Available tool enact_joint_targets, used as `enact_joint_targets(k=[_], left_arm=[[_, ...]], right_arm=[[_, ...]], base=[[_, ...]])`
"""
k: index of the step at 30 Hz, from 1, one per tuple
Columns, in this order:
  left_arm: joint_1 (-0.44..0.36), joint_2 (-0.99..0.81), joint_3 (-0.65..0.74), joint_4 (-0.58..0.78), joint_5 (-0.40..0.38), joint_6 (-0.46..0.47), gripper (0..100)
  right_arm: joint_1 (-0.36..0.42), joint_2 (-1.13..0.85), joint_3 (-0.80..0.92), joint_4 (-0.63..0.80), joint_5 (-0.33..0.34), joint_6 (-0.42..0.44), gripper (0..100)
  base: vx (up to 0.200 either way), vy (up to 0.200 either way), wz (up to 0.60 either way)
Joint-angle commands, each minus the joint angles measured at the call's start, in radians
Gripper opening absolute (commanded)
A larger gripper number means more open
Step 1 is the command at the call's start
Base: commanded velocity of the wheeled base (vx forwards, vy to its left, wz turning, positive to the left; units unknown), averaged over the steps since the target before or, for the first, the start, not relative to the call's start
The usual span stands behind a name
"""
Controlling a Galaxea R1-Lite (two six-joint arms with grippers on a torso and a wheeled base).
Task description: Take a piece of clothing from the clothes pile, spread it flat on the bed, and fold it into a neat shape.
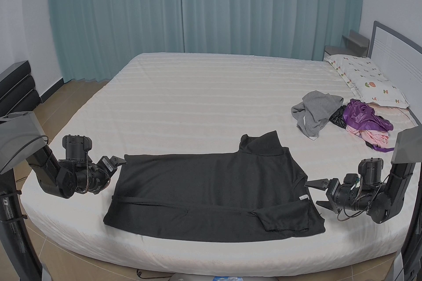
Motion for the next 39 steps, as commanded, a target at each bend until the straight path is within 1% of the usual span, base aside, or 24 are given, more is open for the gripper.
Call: enact_joint_targets(k=[1, 4, 21, 39], left_arm=[[0.001, 0.004, 0.000, -0.004, 0.001, 0.000, 100], [0.001, 0.005, -0.001, -0.006, 0.000, 0.000, 100], [0.001, 0.045, -0.026, -0.006, 0.004, 0.000, 100], [0.002, 0.047, -0.029, -0.007, 0.003, -0.003, 100]], right_arm=[[0.000, 0.027, 0.018, -0.031, -0.003, 0.001, 100], [0.002, 0.030, 0.027, -0.052, -0.003, 0.000, 100], [0.002, 0.032, 0.027, -0.054, -0.003, 0.000, 100], [0.000, 0.032, 0.024, -0.054, 0.001, 0.001, 100]], base=[[0.000, 0.000, 0.00], [0.000, 0.000, 0.00], [0.000, 0.000, 0.00], [0.000, 0.000, 0.00]])
